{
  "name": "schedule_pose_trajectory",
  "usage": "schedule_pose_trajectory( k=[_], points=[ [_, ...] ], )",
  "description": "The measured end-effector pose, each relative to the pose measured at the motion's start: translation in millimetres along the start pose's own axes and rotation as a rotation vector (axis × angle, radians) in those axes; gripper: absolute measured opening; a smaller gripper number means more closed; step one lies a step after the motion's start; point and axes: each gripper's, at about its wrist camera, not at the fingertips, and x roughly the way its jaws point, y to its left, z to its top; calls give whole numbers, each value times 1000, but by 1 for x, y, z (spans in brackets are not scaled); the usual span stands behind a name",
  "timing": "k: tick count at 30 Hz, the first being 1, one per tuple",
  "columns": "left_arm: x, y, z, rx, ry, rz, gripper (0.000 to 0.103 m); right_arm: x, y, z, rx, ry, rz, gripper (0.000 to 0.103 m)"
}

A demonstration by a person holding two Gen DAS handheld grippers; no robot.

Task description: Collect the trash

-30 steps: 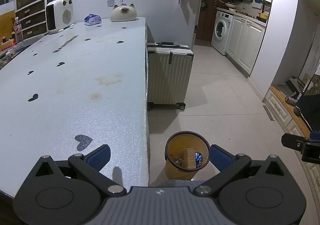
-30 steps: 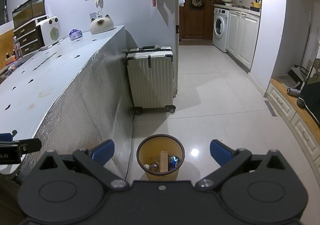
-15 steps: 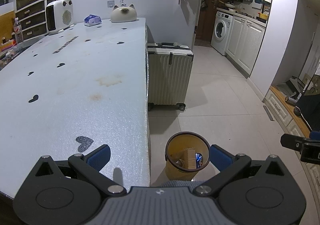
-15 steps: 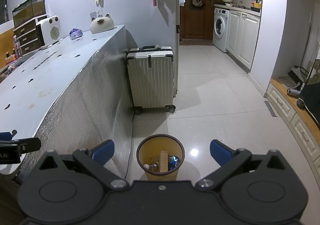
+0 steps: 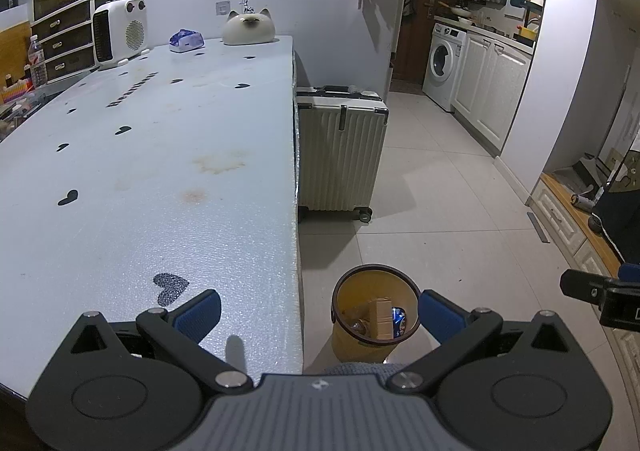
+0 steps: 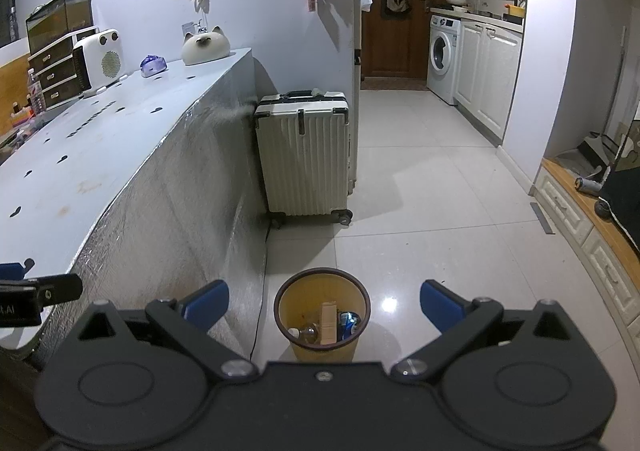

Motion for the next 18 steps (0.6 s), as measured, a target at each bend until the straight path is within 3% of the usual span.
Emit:
schedule_pose_trajectory(
  k=[18],
  points=[
    [0,0,0,0,0,0,103,0,1,2,-1,0,0,103]
  ],
)
